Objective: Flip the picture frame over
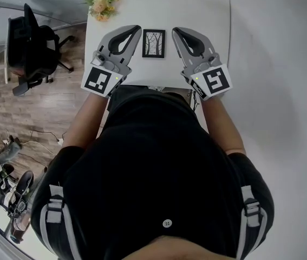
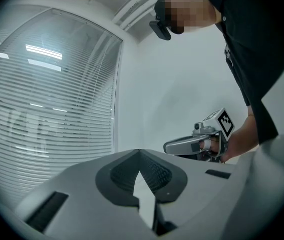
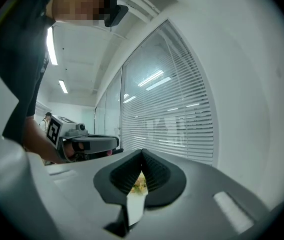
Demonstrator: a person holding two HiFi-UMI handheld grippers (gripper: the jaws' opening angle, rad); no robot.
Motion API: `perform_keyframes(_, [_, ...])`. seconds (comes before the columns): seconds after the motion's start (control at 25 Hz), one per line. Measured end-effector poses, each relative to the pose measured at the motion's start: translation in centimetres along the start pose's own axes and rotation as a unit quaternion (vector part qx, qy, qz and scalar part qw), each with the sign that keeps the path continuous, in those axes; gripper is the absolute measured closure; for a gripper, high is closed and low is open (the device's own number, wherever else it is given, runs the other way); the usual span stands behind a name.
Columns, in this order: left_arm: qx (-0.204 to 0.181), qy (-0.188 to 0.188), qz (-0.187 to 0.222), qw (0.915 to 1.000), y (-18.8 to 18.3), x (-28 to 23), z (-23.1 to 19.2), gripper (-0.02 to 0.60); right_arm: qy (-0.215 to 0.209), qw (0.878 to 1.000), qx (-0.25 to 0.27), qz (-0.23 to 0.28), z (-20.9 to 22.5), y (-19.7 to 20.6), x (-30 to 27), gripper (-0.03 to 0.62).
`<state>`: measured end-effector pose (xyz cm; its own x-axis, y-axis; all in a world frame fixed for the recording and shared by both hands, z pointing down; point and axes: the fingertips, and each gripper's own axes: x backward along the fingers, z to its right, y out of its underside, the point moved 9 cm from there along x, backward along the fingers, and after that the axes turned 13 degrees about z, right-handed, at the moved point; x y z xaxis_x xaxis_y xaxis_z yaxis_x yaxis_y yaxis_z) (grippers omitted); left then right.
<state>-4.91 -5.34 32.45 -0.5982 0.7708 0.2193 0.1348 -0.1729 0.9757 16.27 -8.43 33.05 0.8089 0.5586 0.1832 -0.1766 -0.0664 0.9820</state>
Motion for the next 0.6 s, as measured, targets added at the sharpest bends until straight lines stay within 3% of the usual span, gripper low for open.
perform_keyframes(0.6, [-0.004,0.0,0.0,1.0,0.3,1.1,-0.2,0.577,0.005,1.0,-0.004,-0.004,-0.9,0.6,0.2,0.583])
